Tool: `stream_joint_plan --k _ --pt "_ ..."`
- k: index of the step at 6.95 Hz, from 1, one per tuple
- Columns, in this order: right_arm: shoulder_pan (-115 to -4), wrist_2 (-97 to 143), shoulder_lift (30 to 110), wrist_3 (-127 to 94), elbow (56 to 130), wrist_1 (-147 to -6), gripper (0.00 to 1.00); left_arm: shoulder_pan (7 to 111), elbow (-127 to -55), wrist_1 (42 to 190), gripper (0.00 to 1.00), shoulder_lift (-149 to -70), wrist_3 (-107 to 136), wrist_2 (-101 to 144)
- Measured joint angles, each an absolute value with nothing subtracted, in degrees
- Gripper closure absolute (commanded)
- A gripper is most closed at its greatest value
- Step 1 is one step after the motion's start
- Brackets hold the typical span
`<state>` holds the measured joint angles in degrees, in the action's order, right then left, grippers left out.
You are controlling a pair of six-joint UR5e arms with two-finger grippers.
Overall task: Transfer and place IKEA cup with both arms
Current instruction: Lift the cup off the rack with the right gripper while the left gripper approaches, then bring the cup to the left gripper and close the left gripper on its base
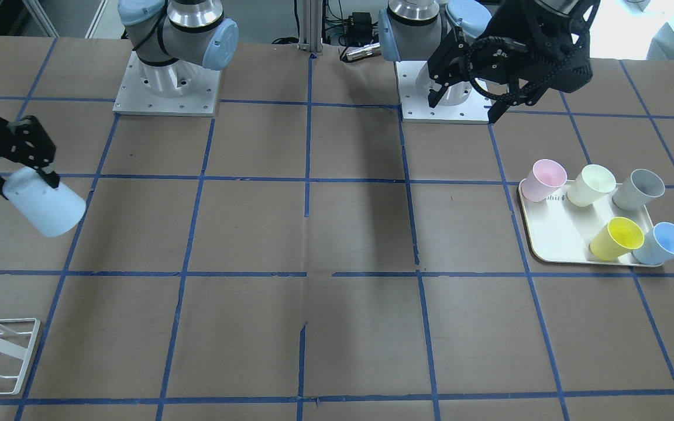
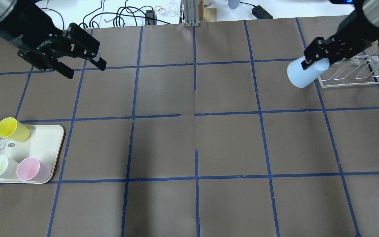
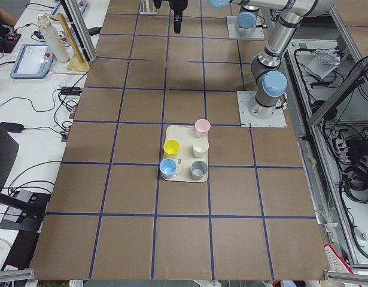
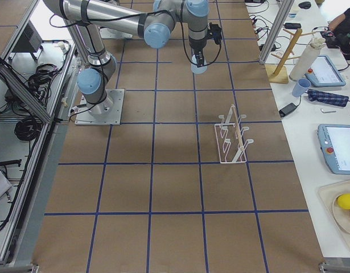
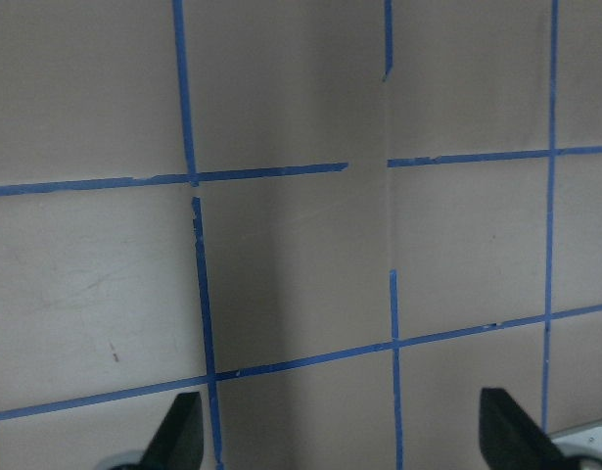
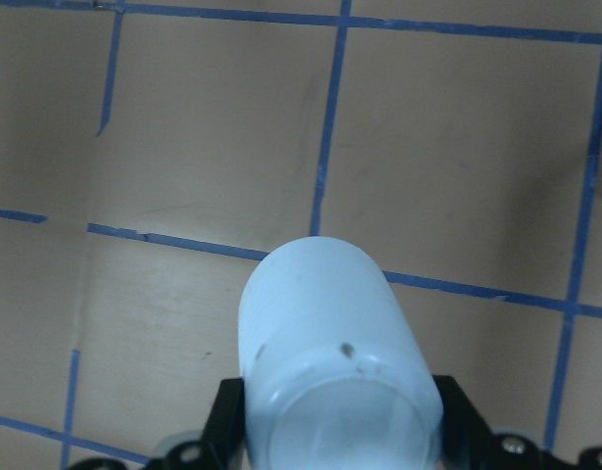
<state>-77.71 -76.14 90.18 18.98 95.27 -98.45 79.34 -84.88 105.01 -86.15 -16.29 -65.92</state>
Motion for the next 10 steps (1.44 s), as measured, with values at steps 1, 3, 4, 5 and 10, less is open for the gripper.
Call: stream_joint_plan --k 1,3,4,5,10 --pt "-82.52 -75.77 90.31 11.82 95.26 -98.43 1.00 75.30 -85.62 109.88 0.00 -86.20 -23.11 -59.33" --pt "-89.03 -67.21 91.01 0.91 95.09 -98.29 1.00 68.74 -88.73 118.76 0.00 -86.79 -35.06 -47.37" --pt "-89.95 -58.05 91.31 -3.62 94.99 -98.12 1.00 67.25 -91.62 120.45 0.00 -87.11 -39.29 -43.20" --pt "-90.14 -48.26 91.33 -7.87 95.14 -98.02 1.00 66.49 -95.04 121.04 0.00 -87.33 -42.54 -39.12" --pt "-88.50 -8.91 89.37 -16.15 104.10 -96.60 1.00 66.19 -105.84 123.00 0.00 -90.15 -48.35 -20.94"
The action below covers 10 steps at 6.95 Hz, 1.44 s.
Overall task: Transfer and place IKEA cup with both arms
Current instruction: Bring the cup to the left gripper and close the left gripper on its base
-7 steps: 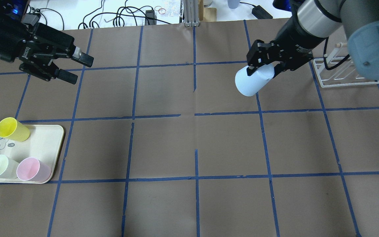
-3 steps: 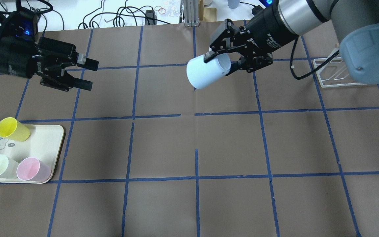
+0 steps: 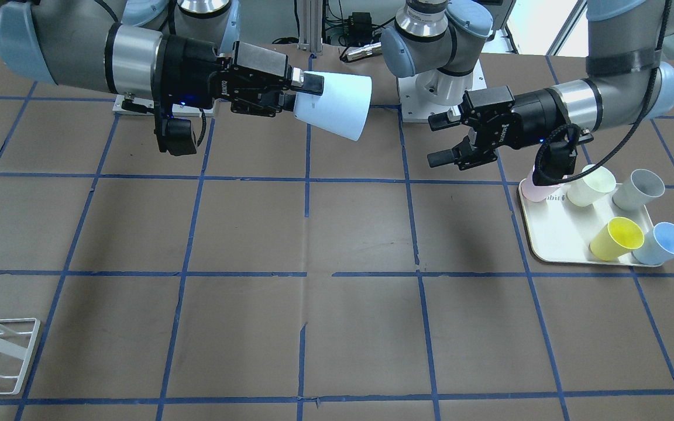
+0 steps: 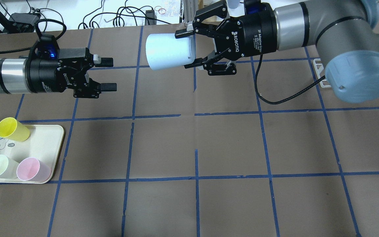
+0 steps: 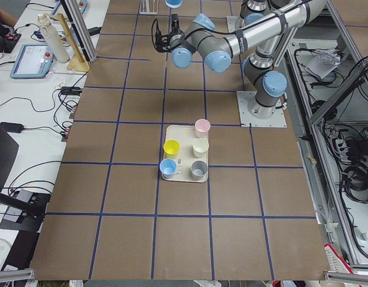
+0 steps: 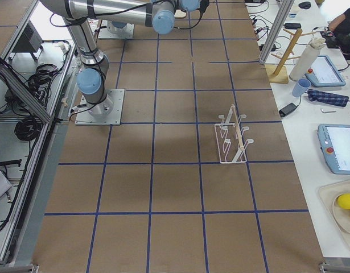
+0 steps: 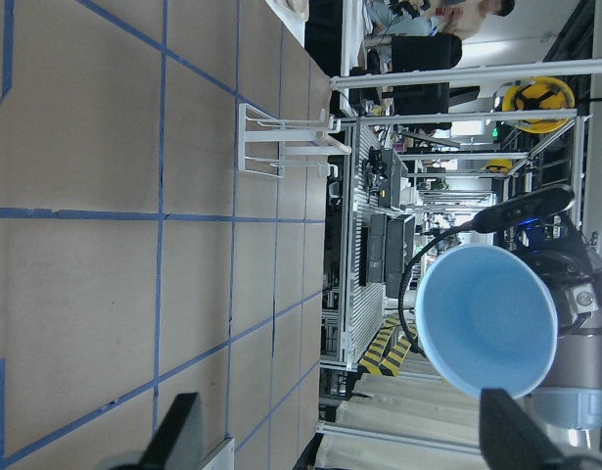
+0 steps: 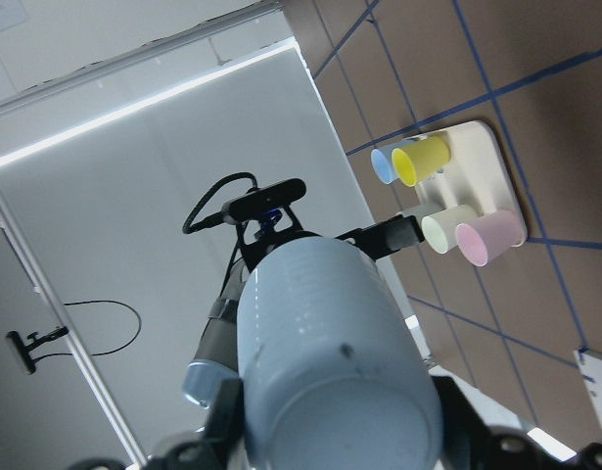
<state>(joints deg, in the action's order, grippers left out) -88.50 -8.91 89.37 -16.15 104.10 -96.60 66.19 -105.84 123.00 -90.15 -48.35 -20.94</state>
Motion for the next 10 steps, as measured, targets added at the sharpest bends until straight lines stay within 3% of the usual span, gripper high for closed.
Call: stream_joint_plan --k 10 --pt "-91.14 -0.23 84.73 -17.51 106.25 -96.10 1.00 75.03 -105.82 123.37 0.01 -91.17 -45.03 -10.30"
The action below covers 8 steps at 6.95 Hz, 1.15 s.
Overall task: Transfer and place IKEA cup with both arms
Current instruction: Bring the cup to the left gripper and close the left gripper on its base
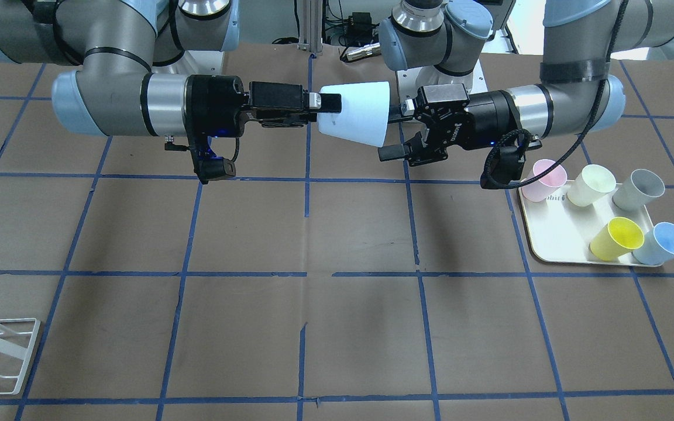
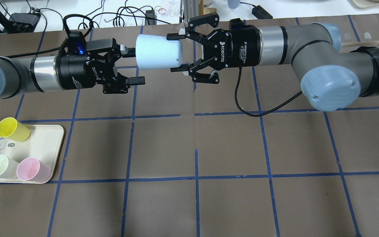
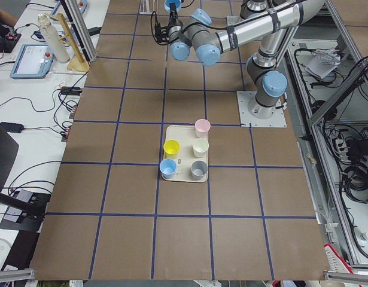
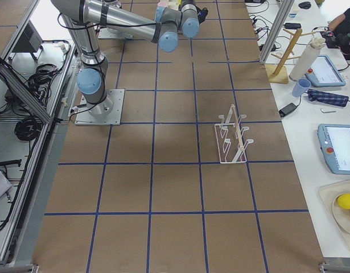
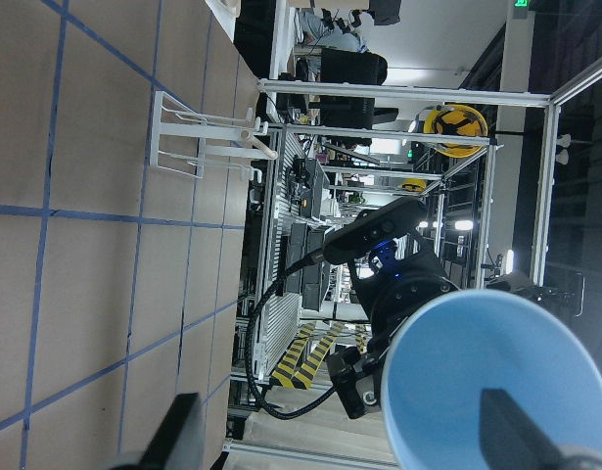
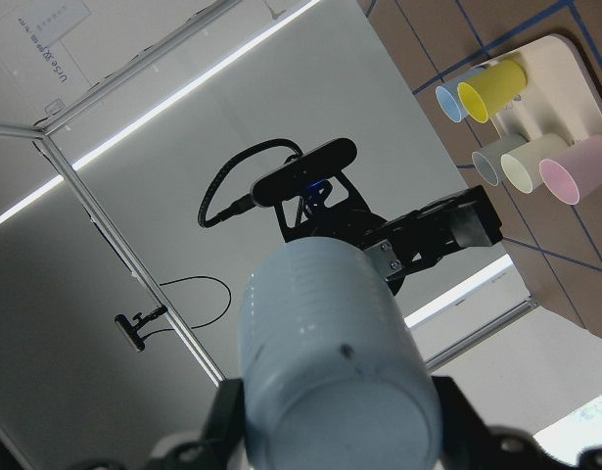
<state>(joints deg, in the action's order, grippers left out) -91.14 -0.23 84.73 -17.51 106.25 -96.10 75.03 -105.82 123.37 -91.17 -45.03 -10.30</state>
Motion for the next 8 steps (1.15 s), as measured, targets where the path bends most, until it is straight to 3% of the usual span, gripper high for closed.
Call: stream_joint_plan --k 2,3,5,6,8 --pt "-91.29 0.64 84.58 -19.18 106.18 -96.13 1.00 76.44 -105.82 123.51 0.13 -90.94 -44.38 -9.31" --pt "-91.31 0.76 84.49 -19.57 106.18 -96.09 1.00 76.62 -105.83 123.81 0.35 -90.54 -44.22 -9.52" --pt "-91.31 0.79 84.40 -19.98 106.22 -96.01 1.00 76.64 -105.81 124.58 0.41 -90.04 -44.13 -9.72" --pt "-91.32 0.76 84.38 -20.37 106.25 -95.99 1.00 76.63 -105.79 124.73 0.49 -90.02 -44.12 -9.75" --pt "-91.32 0.78 83.83 -21.24 106.24 -96.00 1.00 76.44 -105.69 124.74 0.88 -90.00 -44.16 -9.76"
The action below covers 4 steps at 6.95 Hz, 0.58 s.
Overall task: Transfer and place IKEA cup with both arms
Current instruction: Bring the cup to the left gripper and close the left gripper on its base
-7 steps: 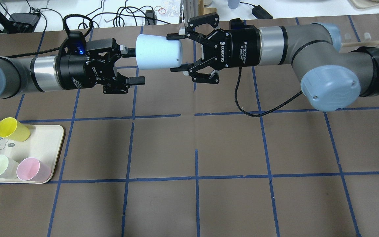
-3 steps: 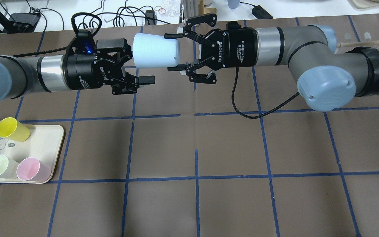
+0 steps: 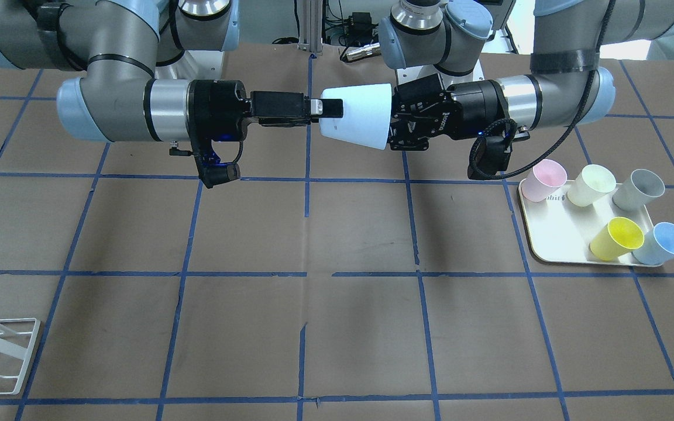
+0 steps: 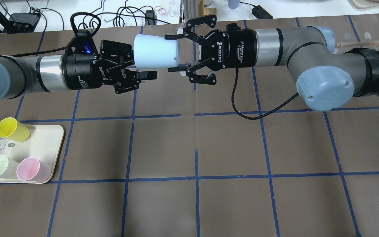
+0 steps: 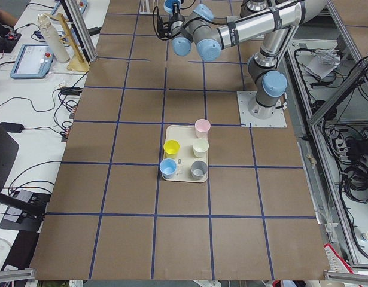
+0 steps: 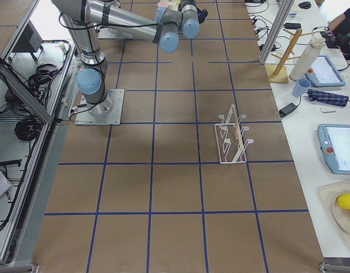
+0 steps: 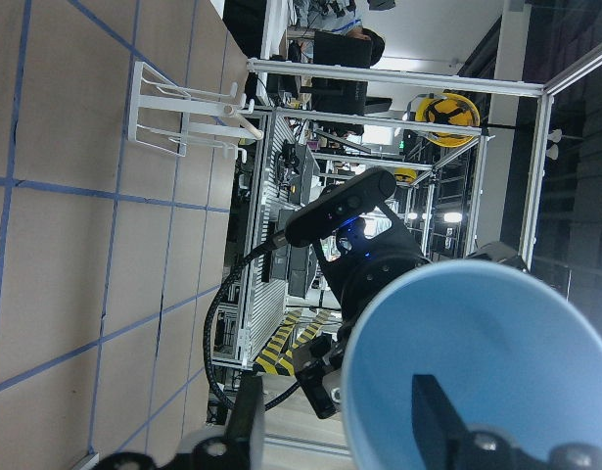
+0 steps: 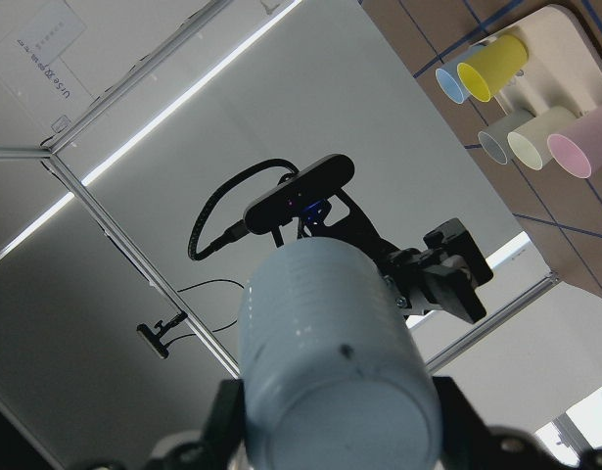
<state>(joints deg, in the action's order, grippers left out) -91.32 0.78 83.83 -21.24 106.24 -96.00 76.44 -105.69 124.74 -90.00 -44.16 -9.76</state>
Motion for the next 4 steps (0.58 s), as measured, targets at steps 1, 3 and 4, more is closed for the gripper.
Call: stream_joint_plan --k 1,3,4 --pt "-91.31 0.81 83.60 -21.60 106.21 -96.04 1.00 76.38 -105.67 124.72 1.00 -89.98 -44.14 -9.76" --pt "-91.29 0.86 83.60 -22.19 106.19 -96.07 0.68 76.30 -105.62 124.72 1.00 -89.88 -44.12 -9.76" --pt "-91.30 0.80 83.64 -22.33 106.17 -96.07 0.05 76.30 -105.50 124.72 1.00 -89.80 -44.12 -9.78"
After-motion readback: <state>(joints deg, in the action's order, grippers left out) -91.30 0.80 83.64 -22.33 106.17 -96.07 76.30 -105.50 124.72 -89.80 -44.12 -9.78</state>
